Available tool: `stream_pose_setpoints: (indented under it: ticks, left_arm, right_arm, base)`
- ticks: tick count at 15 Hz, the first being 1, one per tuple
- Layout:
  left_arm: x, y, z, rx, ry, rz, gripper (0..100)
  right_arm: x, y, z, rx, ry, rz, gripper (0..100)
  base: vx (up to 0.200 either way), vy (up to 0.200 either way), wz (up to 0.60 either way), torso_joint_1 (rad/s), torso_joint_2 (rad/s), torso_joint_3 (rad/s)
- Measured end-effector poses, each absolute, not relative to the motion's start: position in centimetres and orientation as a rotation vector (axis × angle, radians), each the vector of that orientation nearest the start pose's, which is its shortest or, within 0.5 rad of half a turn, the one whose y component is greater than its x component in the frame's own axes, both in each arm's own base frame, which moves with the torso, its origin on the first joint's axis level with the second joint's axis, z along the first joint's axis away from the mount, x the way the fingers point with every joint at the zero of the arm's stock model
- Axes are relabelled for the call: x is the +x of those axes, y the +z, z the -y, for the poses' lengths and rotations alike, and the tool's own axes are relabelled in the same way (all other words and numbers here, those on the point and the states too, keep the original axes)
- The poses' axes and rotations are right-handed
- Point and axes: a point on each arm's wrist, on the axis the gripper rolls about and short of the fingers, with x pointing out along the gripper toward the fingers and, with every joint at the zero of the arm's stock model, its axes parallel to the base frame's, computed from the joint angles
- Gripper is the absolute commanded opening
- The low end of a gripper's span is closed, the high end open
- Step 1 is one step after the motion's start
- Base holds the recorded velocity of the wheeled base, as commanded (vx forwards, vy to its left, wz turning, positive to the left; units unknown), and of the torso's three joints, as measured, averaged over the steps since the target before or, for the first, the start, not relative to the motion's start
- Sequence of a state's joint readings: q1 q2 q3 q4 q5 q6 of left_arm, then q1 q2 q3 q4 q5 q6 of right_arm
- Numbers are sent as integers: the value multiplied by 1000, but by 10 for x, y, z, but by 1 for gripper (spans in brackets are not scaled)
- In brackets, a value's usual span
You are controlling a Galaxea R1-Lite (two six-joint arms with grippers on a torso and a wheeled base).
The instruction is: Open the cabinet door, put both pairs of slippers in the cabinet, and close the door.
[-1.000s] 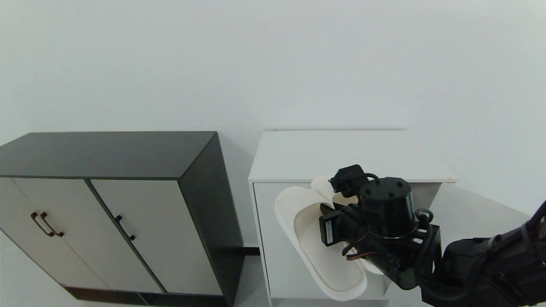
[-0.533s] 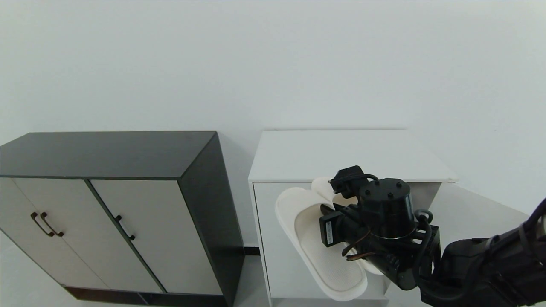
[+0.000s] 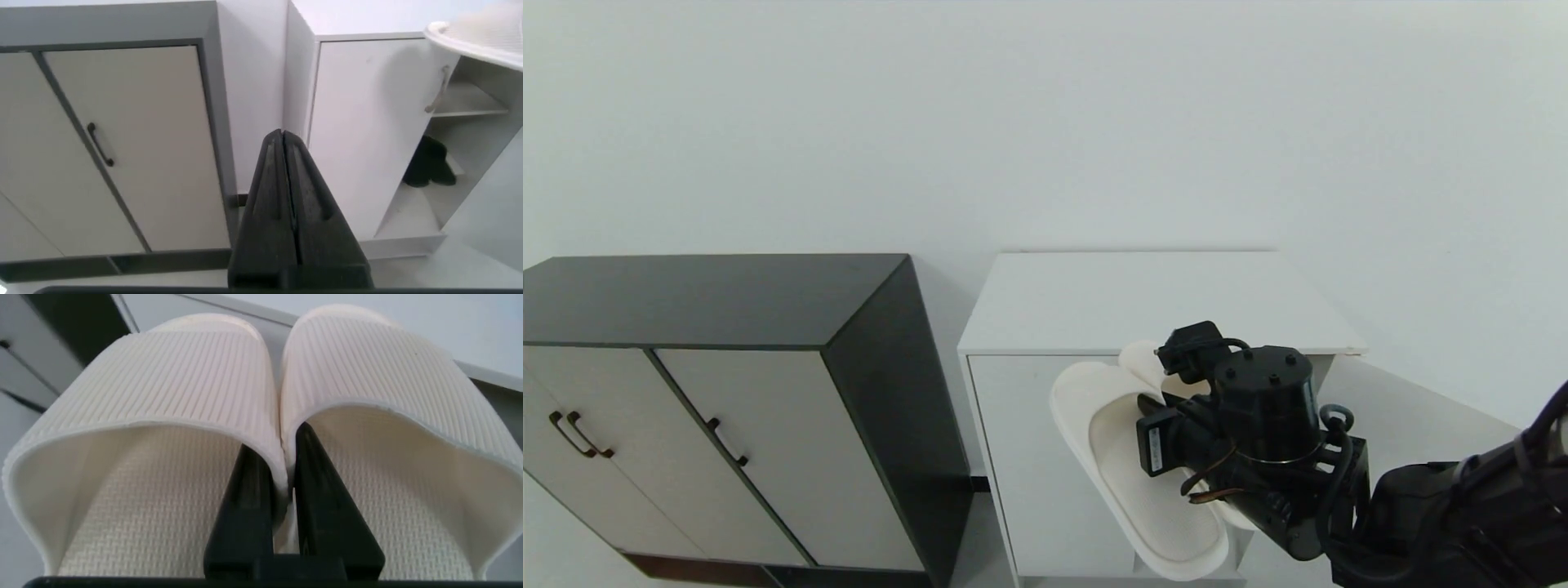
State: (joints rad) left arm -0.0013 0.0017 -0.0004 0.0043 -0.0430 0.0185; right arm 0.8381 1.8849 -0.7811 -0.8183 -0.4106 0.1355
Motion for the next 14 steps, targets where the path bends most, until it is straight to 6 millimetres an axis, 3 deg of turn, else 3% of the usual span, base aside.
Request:
stream_pose_setpoints:
  ticks: [8, 14]
  left_arm:
    - [-23, 75, 1, 19, -45, -6, 0]
    - [-23, 75, 1, 20, -44, -6, 0]
  right_arm:
    - [224, 132, -241, -38, 448, -259, 0]
    - [217, 132, -237, -30, 498, -255, 0]
  base:
    - [0, -200, 0, 3, 3, 0]
    - [0, 0, 0, 0, 0, 0]
